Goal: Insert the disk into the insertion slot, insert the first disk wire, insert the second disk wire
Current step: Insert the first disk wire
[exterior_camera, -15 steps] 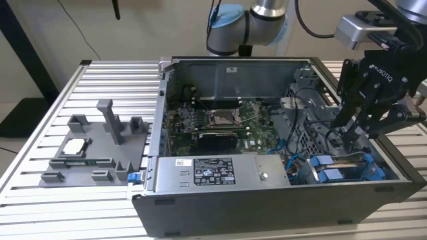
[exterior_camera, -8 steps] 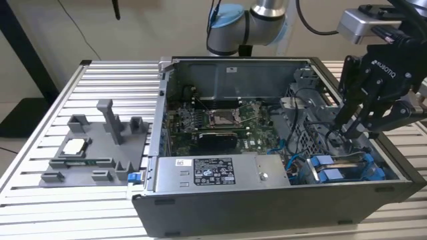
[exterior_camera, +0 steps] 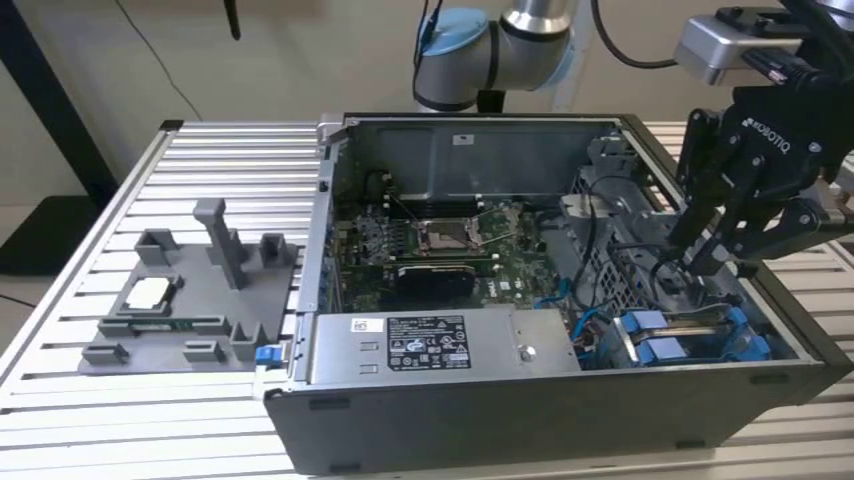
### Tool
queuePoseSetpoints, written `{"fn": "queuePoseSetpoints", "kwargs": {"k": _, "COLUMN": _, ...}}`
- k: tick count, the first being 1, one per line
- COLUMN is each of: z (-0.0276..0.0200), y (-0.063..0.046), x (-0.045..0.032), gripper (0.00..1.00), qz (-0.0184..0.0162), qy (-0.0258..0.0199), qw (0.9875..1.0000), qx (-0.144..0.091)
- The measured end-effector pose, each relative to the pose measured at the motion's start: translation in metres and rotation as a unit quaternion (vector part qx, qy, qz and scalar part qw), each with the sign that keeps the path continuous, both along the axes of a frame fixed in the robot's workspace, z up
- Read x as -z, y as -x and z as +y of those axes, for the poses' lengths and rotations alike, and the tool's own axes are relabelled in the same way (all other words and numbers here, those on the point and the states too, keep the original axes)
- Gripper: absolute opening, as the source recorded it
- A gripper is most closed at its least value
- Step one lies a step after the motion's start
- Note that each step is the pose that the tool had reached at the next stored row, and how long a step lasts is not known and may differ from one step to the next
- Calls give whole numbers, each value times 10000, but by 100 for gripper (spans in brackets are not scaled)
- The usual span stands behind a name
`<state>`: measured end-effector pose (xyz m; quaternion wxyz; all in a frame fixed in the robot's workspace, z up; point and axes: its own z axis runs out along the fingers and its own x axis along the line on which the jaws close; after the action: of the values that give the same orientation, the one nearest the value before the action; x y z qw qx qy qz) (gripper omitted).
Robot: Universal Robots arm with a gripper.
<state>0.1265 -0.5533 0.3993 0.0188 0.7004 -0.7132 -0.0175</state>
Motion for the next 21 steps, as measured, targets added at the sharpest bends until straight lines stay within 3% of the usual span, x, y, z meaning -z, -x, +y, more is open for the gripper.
{"fn": "queuePoseSetpoints", "kwargs": {"k": 8, "z": 78, "y": 37, "x": 39, "gripper": 40, "qz": -38, "qy": -5, "qw": 10000, "qx": -12}}
{"fn": "queuePoseSetpoints", "kwargs": {"k": 12, "z": 90, "y": 40, "x": 56, "gripper": 40, "qz": -58, "qy": -8, "qw": 10000, "qx": -61}}
{"fn": "queuePoseSetpoints", "kwargs": {"k": 21, "z": 92, "y": 42, "x": 61, "gripper": 40, "qz": -62, "qy": -10, "qw": 10000, "qx": -70}}
